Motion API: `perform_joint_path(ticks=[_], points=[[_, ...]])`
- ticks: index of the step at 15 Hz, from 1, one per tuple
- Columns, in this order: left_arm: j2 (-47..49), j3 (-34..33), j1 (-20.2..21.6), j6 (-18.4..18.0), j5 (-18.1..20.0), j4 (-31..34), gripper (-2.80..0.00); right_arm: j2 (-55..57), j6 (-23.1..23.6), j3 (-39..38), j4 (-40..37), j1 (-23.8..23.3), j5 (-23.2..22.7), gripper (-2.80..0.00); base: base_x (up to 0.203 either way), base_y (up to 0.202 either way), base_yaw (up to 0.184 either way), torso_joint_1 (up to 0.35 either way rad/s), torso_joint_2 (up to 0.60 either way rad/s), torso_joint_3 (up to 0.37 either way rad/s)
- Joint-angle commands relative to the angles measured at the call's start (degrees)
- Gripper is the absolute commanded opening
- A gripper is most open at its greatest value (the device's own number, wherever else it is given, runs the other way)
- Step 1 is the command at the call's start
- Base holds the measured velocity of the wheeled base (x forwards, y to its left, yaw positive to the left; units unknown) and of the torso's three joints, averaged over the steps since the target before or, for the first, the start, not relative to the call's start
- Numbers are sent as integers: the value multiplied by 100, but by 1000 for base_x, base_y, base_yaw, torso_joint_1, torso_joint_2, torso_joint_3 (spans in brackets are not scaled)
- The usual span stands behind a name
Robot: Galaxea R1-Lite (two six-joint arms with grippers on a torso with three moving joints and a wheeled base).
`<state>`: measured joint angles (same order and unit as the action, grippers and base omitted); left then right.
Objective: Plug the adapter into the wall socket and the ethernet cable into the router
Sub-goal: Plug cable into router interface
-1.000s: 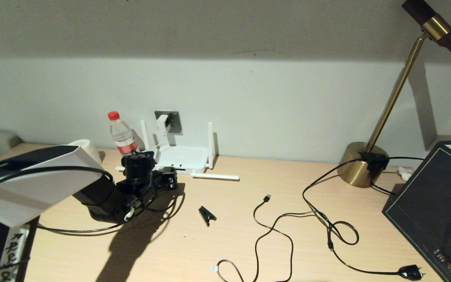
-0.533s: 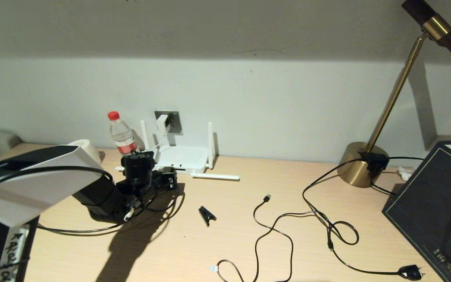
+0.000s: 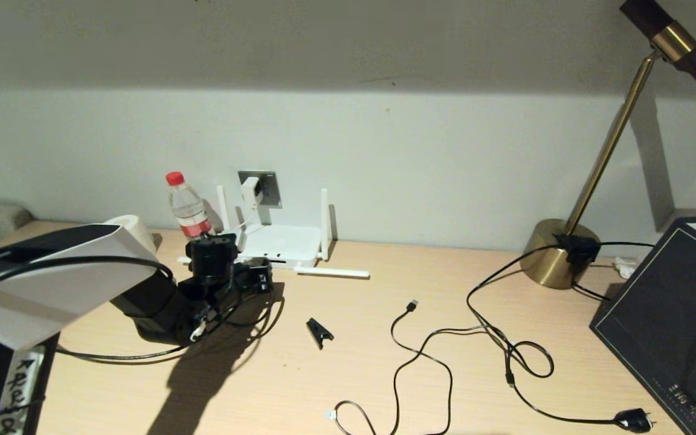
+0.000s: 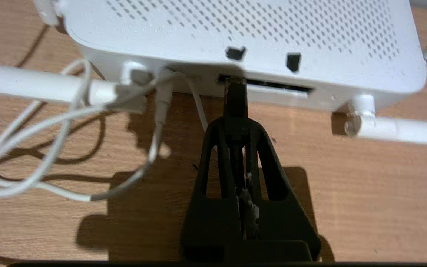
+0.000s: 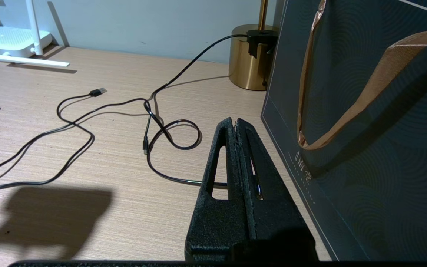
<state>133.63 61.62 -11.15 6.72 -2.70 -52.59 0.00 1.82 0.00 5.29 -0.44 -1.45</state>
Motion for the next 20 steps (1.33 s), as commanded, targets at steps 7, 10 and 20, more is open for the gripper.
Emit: perform_joint_path(ticks=[7,10,20], points=[[-39,-1,26,5,-2,-23,-280,8,3,-202,7,0,-13,-280,0,0,0,0,0,0],[-22,16,26,5,-2,-23,-280,0,3,-202,7,0,-4,-280,0,0,0,0,0,0],[110,342,26,5,-2,56,-280,9,3,-202,7,0,-4,-280,0,0,0,0,0,0]])
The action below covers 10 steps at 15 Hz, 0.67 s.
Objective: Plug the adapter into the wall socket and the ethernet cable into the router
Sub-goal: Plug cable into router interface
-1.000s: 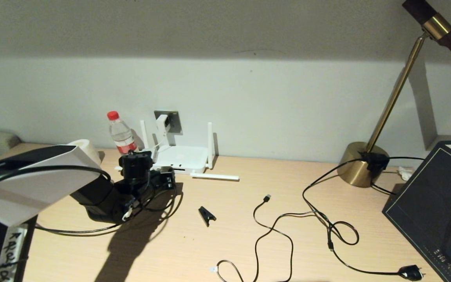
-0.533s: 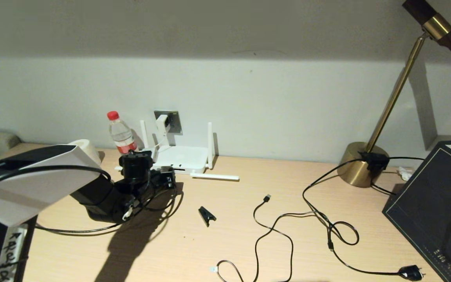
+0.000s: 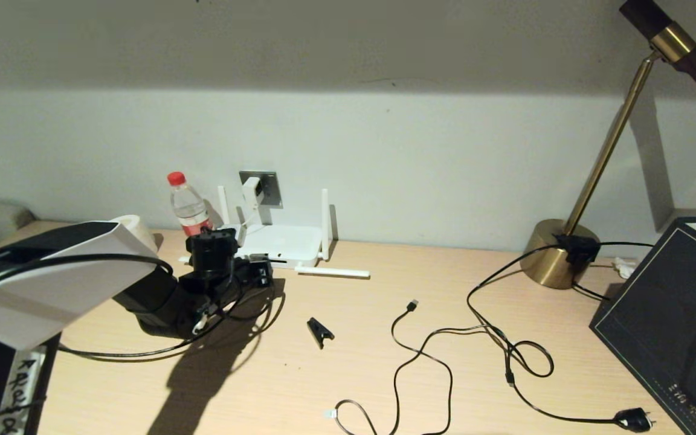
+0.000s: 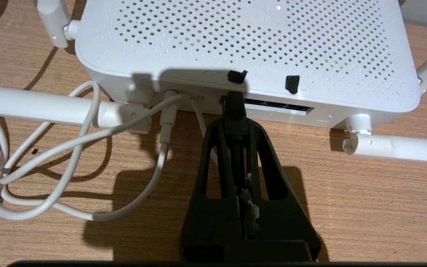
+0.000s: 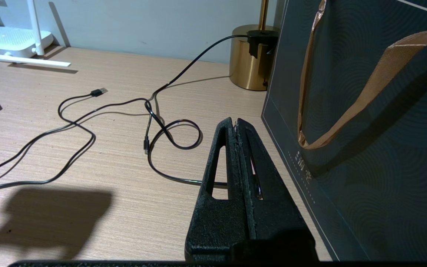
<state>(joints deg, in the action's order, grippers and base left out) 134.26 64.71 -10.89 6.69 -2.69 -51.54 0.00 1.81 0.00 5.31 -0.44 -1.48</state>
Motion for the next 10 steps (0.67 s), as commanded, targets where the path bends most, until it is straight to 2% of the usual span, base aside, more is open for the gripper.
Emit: perform_joint_path(ticks=[1,10], points=[[56,41,-4,7,0,-49,-280,9,11,-202,5,0,-2,-280,0,0,0,0,0,0],[214,181,8,7,6,-49,-280,0,4,-202,5,0,-2,-280,0,0,0,0,0,0]])
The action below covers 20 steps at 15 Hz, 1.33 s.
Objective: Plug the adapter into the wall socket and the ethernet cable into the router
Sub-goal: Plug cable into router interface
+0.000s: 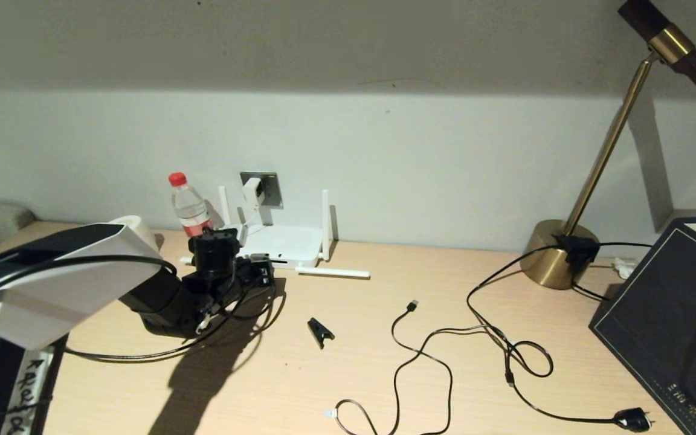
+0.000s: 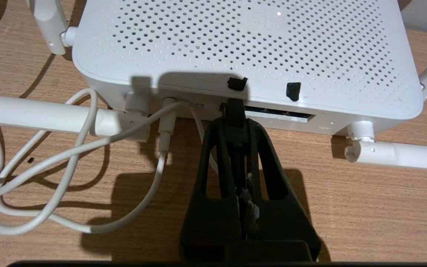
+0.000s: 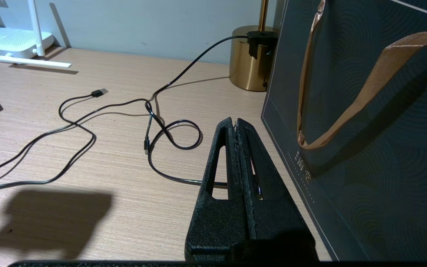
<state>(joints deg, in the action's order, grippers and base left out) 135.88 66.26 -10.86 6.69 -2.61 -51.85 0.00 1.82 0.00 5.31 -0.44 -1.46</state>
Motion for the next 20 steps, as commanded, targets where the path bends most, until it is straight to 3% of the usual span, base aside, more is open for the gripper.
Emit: perform_joint_path(ticks=[1,20], points=[[90,47,5,7,-3,-18,-280,3,3,-201,6,0,-3,-280,0,0,0,0,0,0],[149,89,-4,7,-3,-10,-280,9,3,-202,6,0,-3,-280,0,0,0,0,0,0]])
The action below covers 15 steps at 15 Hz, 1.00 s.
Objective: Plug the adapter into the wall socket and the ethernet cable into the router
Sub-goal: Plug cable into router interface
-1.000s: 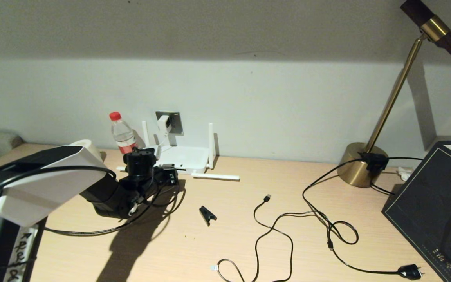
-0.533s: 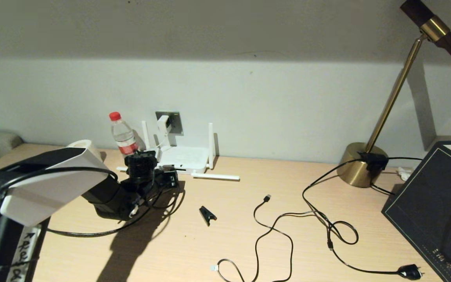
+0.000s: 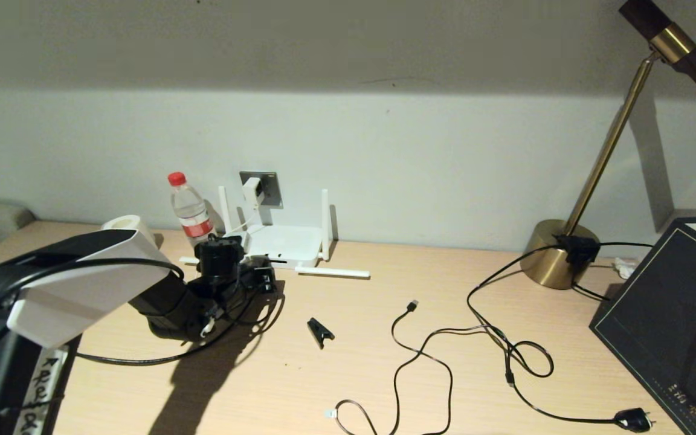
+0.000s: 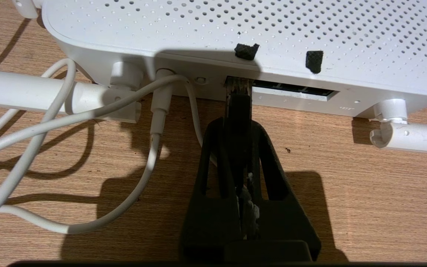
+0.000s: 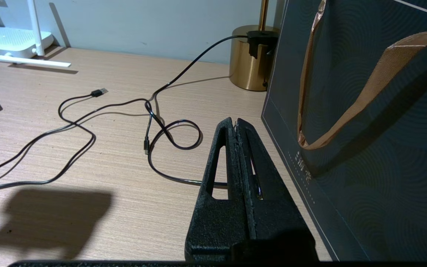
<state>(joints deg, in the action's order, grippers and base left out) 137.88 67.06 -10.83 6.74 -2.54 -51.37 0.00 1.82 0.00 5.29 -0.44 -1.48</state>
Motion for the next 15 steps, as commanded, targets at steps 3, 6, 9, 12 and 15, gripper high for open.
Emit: perform_joint_path(ticks=[3,6,9,12,15], points=[[-61,36,1,3,-10,-31,-280,9,3,-202,7,0,-2,-280,0,0,0,0,0,0],[-41,36,10,3,-10,-31,-280,9,3,-202,7,0,-2,-280,0,0,0,0,0,0],[-93,44,10,3,-10,-31,-280,7,3,-202,7,0,-2,-280,0,0,0,0,0,0],[-138,44,19,3,-19,-30,-280,9,3,-202,7,0,-2,-280,0,0,0,0,0,0],[-120,52,45,-56,-10,-13,-280,9,3,-202,7,0,-2,-280,0,0,0,0,0,0]])
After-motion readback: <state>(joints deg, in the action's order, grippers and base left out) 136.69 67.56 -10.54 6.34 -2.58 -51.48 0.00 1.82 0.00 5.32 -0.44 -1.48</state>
